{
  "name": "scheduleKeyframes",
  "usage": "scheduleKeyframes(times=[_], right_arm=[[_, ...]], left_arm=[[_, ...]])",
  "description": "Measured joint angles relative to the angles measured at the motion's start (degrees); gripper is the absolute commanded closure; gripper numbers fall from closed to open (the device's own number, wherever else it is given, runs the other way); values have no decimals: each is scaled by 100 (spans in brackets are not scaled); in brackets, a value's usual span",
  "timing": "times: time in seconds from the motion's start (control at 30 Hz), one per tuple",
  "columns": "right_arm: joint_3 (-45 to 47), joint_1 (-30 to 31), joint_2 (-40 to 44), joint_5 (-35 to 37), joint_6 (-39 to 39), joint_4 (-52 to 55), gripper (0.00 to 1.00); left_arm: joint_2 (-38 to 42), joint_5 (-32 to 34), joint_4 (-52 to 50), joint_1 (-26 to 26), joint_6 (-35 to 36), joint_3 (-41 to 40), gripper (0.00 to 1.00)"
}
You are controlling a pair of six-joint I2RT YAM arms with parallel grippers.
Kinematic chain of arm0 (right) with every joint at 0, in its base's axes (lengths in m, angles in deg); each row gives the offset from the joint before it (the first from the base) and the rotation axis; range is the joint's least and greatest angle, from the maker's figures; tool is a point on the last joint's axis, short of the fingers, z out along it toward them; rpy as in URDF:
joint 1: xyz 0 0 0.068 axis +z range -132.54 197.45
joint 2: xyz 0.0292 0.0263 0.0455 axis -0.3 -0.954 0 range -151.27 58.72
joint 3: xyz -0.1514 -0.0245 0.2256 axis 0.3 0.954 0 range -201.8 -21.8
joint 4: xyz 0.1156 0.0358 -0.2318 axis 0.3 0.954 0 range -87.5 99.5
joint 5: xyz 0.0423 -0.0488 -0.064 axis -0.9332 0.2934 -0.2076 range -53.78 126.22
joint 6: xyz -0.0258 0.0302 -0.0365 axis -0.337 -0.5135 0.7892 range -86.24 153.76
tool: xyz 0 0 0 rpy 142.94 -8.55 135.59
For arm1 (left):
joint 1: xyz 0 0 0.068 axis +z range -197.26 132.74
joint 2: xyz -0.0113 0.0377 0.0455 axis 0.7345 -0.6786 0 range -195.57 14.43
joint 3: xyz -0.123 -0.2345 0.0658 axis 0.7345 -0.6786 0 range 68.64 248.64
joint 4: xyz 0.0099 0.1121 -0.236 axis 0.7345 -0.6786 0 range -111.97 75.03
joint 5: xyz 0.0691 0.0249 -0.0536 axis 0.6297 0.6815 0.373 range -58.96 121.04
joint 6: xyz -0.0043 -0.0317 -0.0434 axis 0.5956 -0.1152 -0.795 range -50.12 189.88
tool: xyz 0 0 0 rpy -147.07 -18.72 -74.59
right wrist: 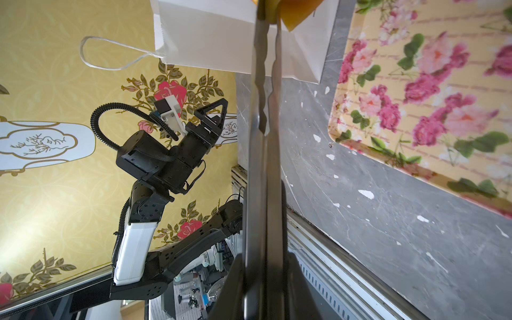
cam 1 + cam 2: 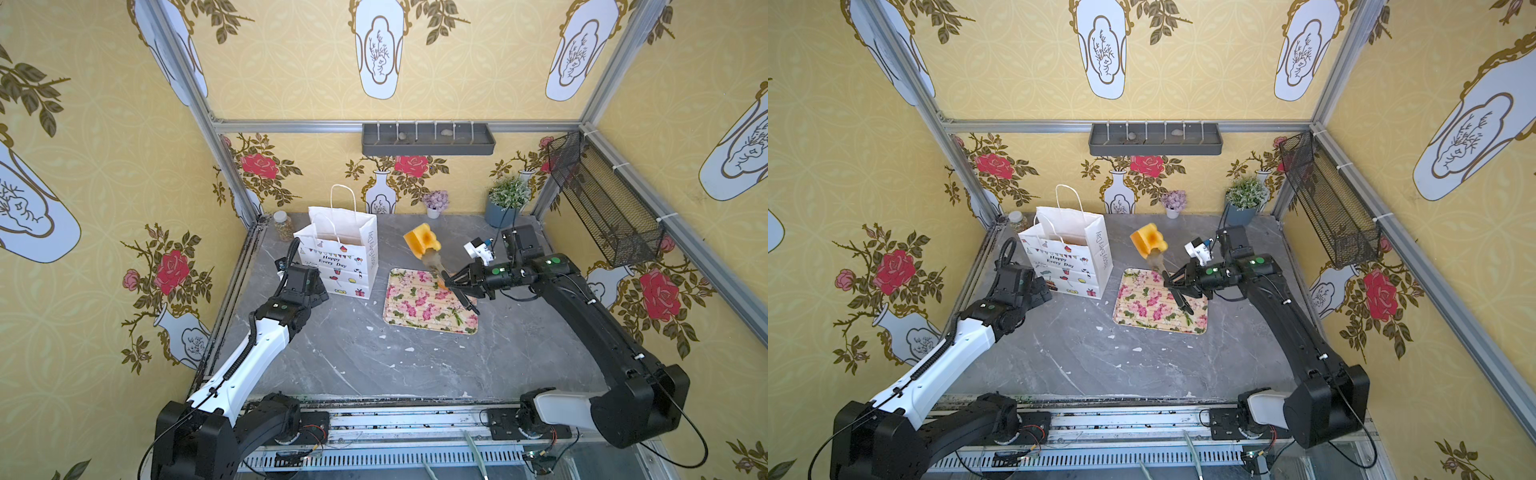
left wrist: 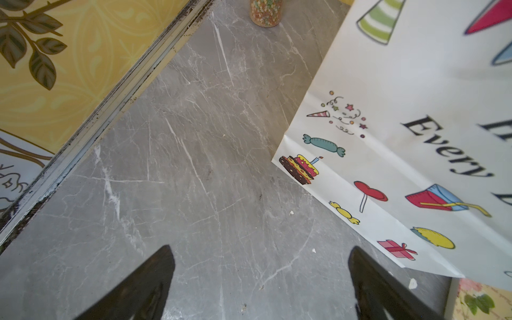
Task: Pack bread into a paper bag
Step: Place the fake bread in the paper bag.
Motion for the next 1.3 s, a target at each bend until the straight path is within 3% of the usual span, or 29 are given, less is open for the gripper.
scheduleKeyframes(times=[0.4,0.73,1.3], right_arm=[[-1445,894,-1080,-197,-140,-984,100],[-2457,1600,-1873,-629,-2,-1126,100],[-2743,1720,-2669,-826,-249,-1390,100]], left_arm=[[0,39,-98,0,-4,50,1],[9,42,-184,0,-15,79,1],[107,81,-297,-2,-17,68,1]])
